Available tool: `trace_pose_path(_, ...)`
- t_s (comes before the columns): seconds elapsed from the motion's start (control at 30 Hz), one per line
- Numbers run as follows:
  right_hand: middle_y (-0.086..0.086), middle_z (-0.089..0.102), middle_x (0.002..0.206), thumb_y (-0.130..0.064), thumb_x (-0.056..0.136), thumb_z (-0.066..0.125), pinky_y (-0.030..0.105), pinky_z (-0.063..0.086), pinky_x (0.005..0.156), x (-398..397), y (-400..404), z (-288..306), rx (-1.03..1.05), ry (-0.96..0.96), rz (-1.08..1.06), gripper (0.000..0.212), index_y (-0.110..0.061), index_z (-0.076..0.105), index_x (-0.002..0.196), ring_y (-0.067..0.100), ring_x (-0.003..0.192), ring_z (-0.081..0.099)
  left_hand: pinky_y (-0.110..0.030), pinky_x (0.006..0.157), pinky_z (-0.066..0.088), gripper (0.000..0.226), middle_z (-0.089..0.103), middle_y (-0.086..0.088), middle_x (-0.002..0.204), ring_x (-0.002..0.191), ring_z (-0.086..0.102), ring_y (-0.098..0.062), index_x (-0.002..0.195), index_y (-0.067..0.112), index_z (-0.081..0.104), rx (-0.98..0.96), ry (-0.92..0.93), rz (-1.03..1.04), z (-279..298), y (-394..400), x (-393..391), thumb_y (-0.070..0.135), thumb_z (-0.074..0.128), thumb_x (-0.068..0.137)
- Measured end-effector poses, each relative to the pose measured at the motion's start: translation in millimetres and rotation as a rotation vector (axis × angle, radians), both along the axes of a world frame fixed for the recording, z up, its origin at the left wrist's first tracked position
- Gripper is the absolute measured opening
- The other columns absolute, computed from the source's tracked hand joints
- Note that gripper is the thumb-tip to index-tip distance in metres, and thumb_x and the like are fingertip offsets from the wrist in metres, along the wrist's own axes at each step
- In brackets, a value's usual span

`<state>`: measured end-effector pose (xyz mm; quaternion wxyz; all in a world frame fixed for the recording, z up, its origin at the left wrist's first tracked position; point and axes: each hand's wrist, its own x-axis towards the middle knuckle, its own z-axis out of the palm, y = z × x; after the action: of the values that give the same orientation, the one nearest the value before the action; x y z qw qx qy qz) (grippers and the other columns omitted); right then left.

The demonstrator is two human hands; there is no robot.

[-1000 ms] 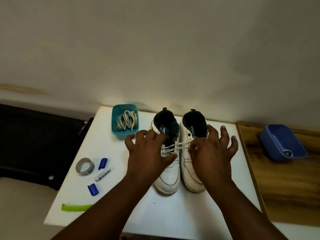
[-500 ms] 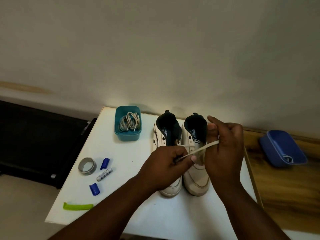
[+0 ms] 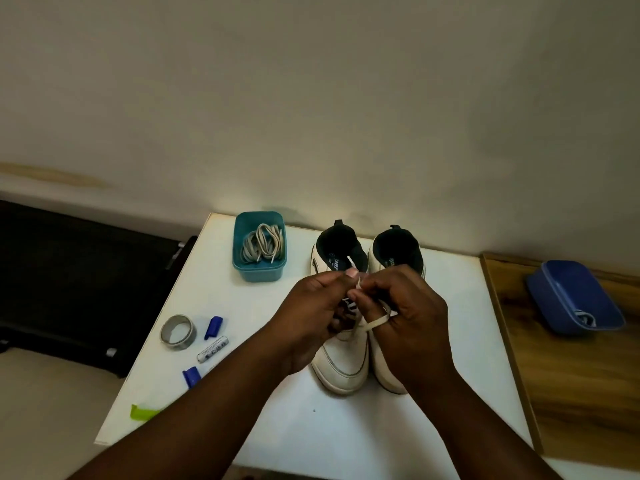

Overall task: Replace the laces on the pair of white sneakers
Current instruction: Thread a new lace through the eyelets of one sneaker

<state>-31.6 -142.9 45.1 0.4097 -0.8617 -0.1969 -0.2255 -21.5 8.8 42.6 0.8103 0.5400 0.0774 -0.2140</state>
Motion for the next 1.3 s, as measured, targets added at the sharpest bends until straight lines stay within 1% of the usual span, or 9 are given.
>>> trace_pose_path(0.1,-0.009,0.057,0.12,-0.013,0.09,0.076,0.017,0.05,0.087,4,-3,-2,-0.102,0.117,0.076,0.039,-0.025,0.062,0.124,0.001,0.107,0.058,-0.017,0.054,0.047,0.022,0.069,0.003,0.071,0.059,0.06,-0.006,0.096,0.016,0.075,0.075,-0.025,0.151,1,0,2,0.027,0.058,0.103)
trace_pose_path(0.2,-0.012,0.04,0.144,-0.002,0.087,0.069,0.02,0.049,0.093,10,-11,-10,-0.228,0.363,-0.046,0.066,-0.036,0.051,0.141,0.005,0.125,0.05,-0.013,0.064,0.047,0.018,0.074,0.009,0.082,0.073,0.065,-0.003,0.097,0.021,0.078,0.459,-0.28,0.316,-10,6,7,0.027,0.061,0.101)
trace_pose_path(0.3,-0.01,0.052,0.134,0.005,0.092,0.055,0.028,0.053,0.097,13,-12,-11,0.056,0.362,-0.186,0.052,-0.032,0.066,0.127,0.007,0.117,0.057,-0.011,0.067,0.046,0.019,0.073,0.013,0.079,0.074,0.066,0.0,0.094,0.024,0.077,0.551,-0.412,0.275,-12,4,4,0.028,0.06,0.102)
trace_pose_path(0.47,-0.01,0.07,0.105,-0.017,0.102,0.06,0.014,0.05,0.082,12,3,-6,0.227,0.4,-0.089,0.018,-0.023,0.077,0.097,0.005,0.1,0.067,-0.025,0.068,0.059,0.021,0.075,-0.001,0.081,0.076,0.073,-0.014,0.096,0.019,0.076,0.51,-0.436,0.133,-23,-6,-3,0.027,0.059,0.104)
trace_pose_path(0.67,-0.003,0.072,0.095,-0.022,0.104,0.056,0.022,0.055,0.075,12,5,-11,0.384,0.57,-0.109,0.016,-0.019,0.071,0.099,0.008,0.09,0.068,-0.032,0.074,0.062,0.012,0.076,0.006,0.085,0.076,0.075,-0.012,0.095,0.026,0.078,0.598,-0.439,0.061,-29,0,0,0.031,0.068,0.098)
trace_pose_path(0.9,-0.01,0.075,0.094,-0.013,0.102,0.06,0.019,0.057,0.077,10,6,-15,0.42,0.616,-0.065,0.017,-0.025,0.073,0.103,0.004,0.091,0.071,-0.016,0.067,0.051,0.012,0.075,0.006,0.078,0.075,0.071,-0.004,0.087,0.019,0.077,0.592,-0.333,0.206,-28,1,1,0.026,0.071,0.095)
trace_pose_path(1.07,-0.014,0.069,0.086,-0.019,0.094,0.071,0.02,0.053,0.073,13,-24,-13,0.088,0.48,-0.369,0.011,-0.029,0.069,0.097,-0.001,0.079,0.065,-0.025,0.079,0.05,0.011,0.07,0.013,0.087,0.086,0.064,-0.001,0.093,0.028,0.07,0.761,-0.297,0.439,-37,9,5,0.032,0.062,0.098)
trace_pose_path(1.2,-0.017,0.066,0.088,-0.037,0.088,0.078,0.021,0.049,0.071,6,-16,-19,-0.192,0.529,-0.244,0.013,-0.034,0.071,0.099,0.0,0.081,0.061,-0.021,0.074,0.047,0.004,0.067,0.014,0.087,0.086,0.061,0.0,0.093,0.029,0.066,0.852,-0.338,0.465,-36,10,3,0.029,0.064,0.096)
trace_pose_path(1.3,-0.016,0.063,0.102,-0.043,0.089,0.075,0.025,0.049,0.077,5,-3,-23,-0.287,0.506,-0.178,0.022,-0.035,0.072,0.109,0.006,0.092,0.059,-0.023,0.065,0.042,0.023,0.063,0.011,0.079,0.079,0.059,-0.004,0.084,0.027,0.061,0.976,-0.276,0.397,-40,10,5,0.047,0.064,0.095)
